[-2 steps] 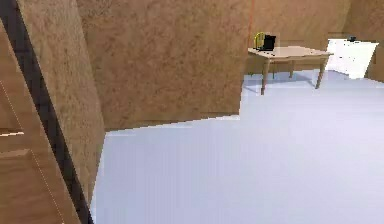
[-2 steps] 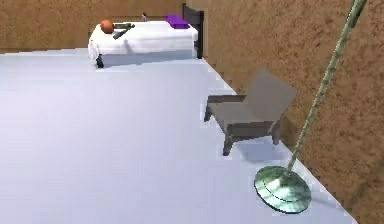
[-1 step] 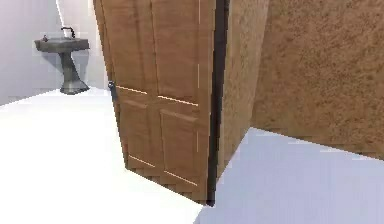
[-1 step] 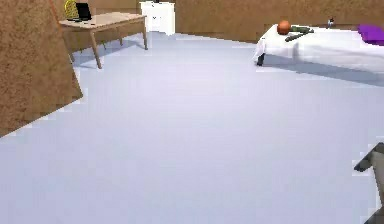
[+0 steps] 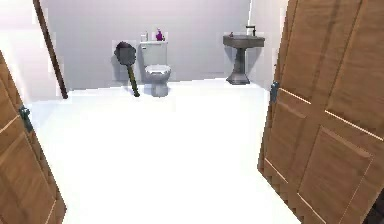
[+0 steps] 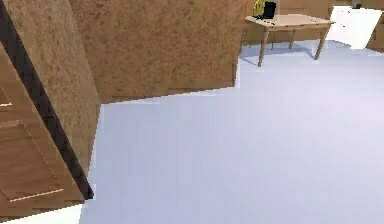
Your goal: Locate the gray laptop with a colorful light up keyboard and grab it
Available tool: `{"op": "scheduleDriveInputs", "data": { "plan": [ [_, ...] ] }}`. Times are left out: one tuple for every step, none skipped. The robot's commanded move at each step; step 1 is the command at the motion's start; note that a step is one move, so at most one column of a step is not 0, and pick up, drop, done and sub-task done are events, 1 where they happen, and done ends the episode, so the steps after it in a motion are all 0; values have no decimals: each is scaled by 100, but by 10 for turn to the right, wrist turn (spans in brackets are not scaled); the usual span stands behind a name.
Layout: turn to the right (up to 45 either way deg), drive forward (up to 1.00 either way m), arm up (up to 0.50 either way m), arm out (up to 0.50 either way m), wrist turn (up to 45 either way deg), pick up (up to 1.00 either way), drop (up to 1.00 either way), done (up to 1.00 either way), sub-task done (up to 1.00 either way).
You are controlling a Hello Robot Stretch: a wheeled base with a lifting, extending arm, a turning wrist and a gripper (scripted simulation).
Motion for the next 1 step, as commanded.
{"op": "scheduleDriveInputs", "data": {
  "plan": [
    [-180, 0, 0, 0, 0, 0, 0, 0, 0]
  ]
}}
